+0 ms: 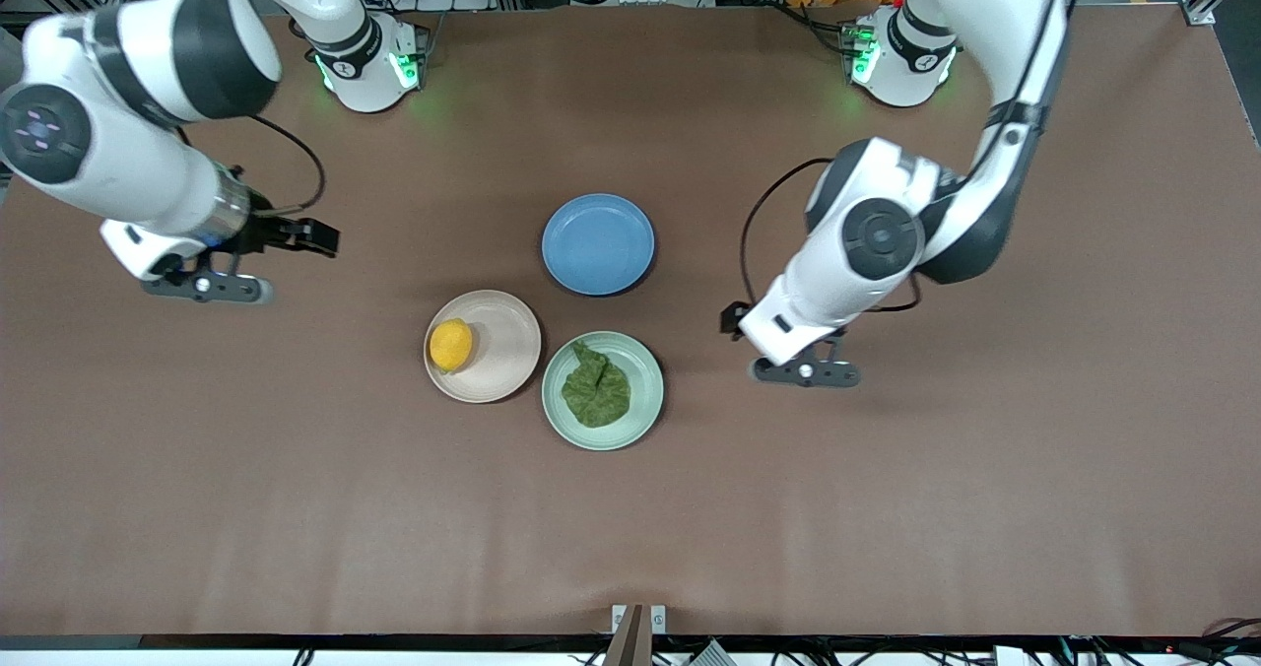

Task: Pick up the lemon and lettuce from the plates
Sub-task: 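Reach the right gripper toward the lemon while the left gripper reaches the lettuce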

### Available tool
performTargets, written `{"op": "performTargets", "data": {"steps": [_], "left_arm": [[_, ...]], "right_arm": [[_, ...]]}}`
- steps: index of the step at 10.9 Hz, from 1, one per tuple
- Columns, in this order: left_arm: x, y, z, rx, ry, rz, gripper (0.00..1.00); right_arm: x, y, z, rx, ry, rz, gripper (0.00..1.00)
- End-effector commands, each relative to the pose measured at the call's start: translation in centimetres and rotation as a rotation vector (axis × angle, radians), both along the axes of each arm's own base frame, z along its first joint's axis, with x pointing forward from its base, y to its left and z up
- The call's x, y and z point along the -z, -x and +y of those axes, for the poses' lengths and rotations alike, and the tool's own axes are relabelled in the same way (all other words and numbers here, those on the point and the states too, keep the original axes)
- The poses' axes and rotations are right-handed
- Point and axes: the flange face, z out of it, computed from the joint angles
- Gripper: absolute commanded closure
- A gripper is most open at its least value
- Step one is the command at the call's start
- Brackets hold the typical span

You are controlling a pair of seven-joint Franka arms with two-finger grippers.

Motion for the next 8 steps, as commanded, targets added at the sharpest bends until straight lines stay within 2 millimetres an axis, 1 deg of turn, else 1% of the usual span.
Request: {"op": "performTargets", "data": {"steps": [1, 2, 3, 4, 6, 7, 8], "left_arm": [[2.6, -0.5, -4.3, -0.076, 0.063, -0.026, 0.0], [3.8, -0.9, -5.0, -0.108, 0.103, -0.045, 0.0], [5.3, -0.4, -6.7, -0.118, 0.128, -0.05, 0.0], [6.1, -0.1, -8.0, -0.132, 0.142, -0.063, 0.0], [8.2, 0.7, -10.2, -0.171, 0.173, -0.089, 0.0], [9.3, 1.0, -11.6, -0.191, 0.19, -0.1, 0.0], [10.3, 1.1, -12.5, -0.209, 0.205, -0.1, 0.0]], "right_arm": [[2.3, -0.7, 2.1, 0.044, 0.008, -0.002, 0.0], [3.2, -0.9, 2.3, 0.041, 0.009, 0.006, 0.0], [3.9, -1.1, 2.8, 0.034, 0.009, 0.01, 0.0], [4.9, -1.3, 3.3, 0.027, 0.01, 0.018, 0.0], [6.9, -2.4, 3.6, 0.028, 0.002, -0.005, 0.0], [8.2, -2.9, 3.9, 0.025, -0.001, -0.012, 0.0], [9.5, -3.3, 4.9, 0.013, -0.005, -0.022, 0.0]]}}
